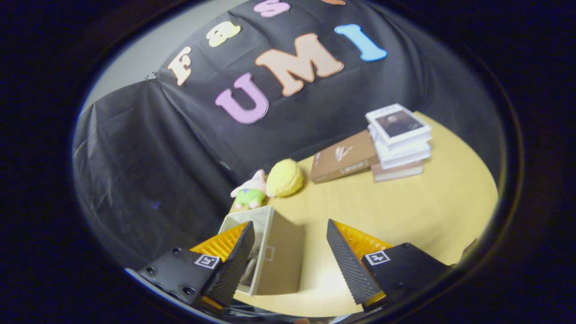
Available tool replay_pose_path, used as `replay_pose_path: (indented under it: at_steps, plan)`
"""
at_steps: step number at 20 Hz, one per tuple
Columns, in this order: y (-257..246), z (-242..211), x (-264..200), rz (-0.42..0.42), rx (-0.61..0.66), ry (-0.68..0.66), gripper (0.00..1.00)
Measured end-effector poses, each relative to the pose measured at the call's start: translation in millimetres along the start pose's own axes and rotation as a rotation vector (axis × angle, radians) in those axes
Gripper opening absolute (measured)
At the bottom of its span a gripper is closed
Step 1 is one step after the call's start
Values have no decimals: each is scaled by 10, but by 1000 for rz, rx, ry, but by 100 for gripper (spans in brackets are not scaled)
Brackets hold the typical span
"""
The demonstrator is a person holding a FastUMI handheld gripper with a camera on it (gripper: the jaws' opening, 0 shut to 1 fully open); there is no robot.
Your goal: Open the storage box then place both shoes into the box .Put the left shoe in first, then the right shoe, with the right side of both shoes facing outward in a uniform manner.
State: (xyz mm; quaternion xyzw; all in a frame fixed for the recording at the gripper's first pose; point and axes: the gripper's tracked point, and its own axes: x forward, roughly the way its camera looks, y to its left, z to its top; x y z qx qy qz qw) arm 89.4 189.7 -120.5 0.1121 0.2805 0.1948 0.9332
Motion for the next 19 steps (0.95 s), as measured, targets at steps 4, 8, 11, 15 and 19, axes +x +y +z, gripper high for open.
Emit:
replay_pose_path:
  at_steps: [4, 8, 11, 15, 19]
  plan:
    - [-399, 696, -412, -86, -76, -260, 100]
    - [-646, 1315, -961, -161, -176, -511, 100]
    - [-745, 1533, -1276, -201, -234, -613, 100]
    - [-865, 1625, -1519, -227, -262, -663, 100]
    - [-997, 1607, -1661, -226, -222, -647, 100]
